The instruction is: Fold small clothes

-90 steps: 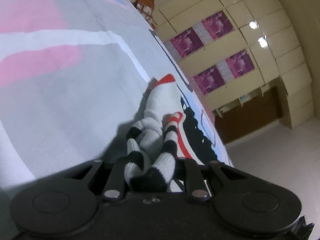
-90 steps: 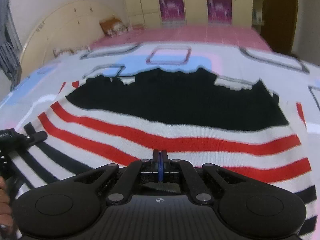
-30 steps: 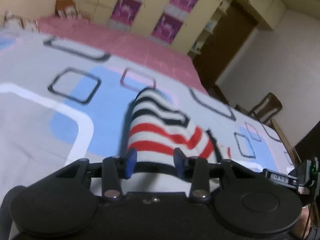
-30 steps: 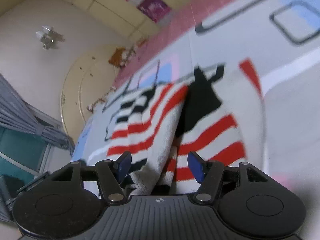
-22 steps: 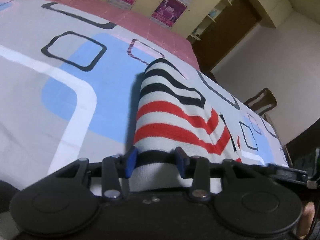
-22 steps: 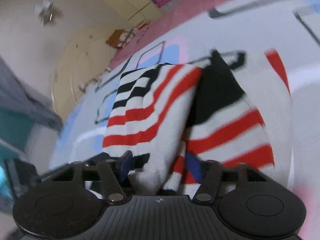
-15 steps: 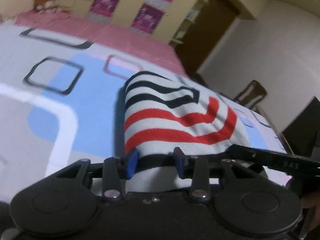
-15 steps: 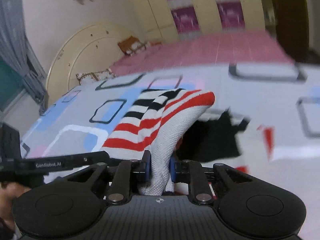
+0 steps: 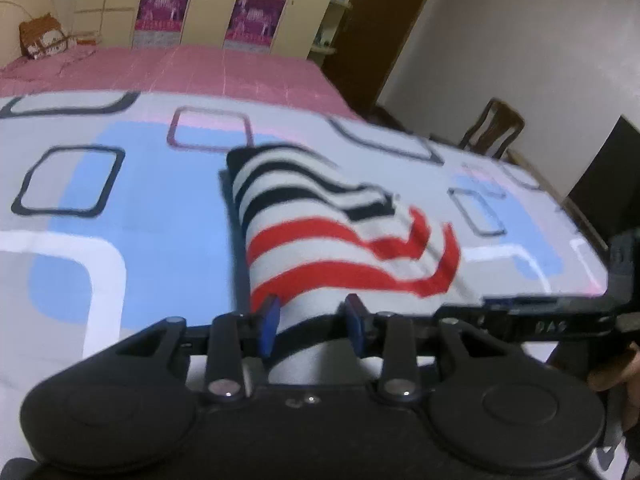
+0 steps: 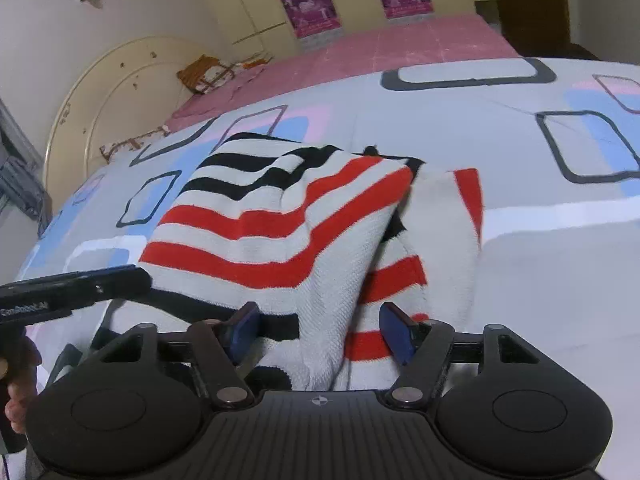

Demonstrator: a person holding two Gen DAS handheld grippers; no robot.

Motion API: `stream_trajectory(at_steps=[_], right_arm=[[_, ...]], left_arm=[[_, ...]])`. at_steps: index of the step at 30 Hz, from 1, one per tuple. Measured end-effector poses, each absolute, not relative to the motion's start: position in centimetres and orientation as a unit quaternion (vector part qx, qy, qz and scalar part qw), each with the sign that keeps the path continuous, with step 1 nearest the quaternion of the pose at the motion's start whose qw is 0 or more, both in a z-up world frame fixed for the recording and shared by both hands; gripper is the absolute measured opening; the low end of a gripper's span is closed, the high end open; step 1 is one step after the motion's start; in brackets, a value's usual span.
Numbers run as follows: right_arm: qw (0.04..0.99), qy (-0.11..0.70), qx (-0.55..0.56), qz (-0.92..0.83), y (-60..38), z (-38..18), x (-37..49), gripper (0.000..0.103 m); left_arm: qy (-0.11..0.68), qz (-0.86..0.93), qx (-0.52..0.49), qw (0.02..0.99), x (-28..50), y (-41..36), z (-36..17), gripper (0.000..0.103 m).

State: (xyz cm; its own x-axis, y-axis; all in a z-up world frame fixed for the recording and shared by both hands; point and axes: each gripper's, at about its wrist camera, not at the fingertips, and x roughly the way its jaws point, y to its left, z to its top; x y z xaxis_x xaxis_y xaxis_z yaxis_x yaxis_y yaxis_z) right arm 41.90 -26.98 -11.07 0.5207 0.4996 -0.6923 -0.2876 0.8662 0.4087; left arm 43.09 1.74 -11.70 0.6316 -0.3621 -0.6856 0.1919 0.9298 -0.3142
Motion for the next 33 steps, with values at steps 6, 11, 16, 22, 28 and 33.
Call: stream_trajectory(at_steps=[6, 11, 16, 22, 28, 33], right_arm=[[0.882, 0.399, 0.084, 0.235, -25.5, -9.5, 42.3, 0.018], [0.901, 0.362, 0.072, 0.227, -26.9, -7.7, 41.5, 0.018], [0.902, 0.371, 0.074, 0.207, -29.0, -8.5, 41.2, 0.018], [0.89, 0.396, 0.108, 0.198, -29.9, -11.2, 41.3, 0.018], [0.889, 0.396, 0.111, 0.199, -30.4, -11.2, 41.0, 0.018], [0.912, 0.36, 0.139, 0.138, -32.7, -8.4, 41.7, 0.064]], left_arm=[[0.39, -0.153, -0.094, 0.903, 42.9, 0.5, -11.7, 0.037], [0.377, -0.171, -0.113, 0.903, 42.8, 0.0, -11.2, 0.037], [0.403, -0.194, -0.073, 0.892, 43.8, -3.0, -11.4, 0.037], [0.417, -0.198, -0.011, 0.887, 44.1, -4.9, -11.3, 0.037], [0.423, -0.211, 0.007, 0.881, 44.7, -5.2, -11.4, 0.037], [0.37, -0.216, -0.024, 0.903, 45.5, -2.4, -9.3, 0.038]])
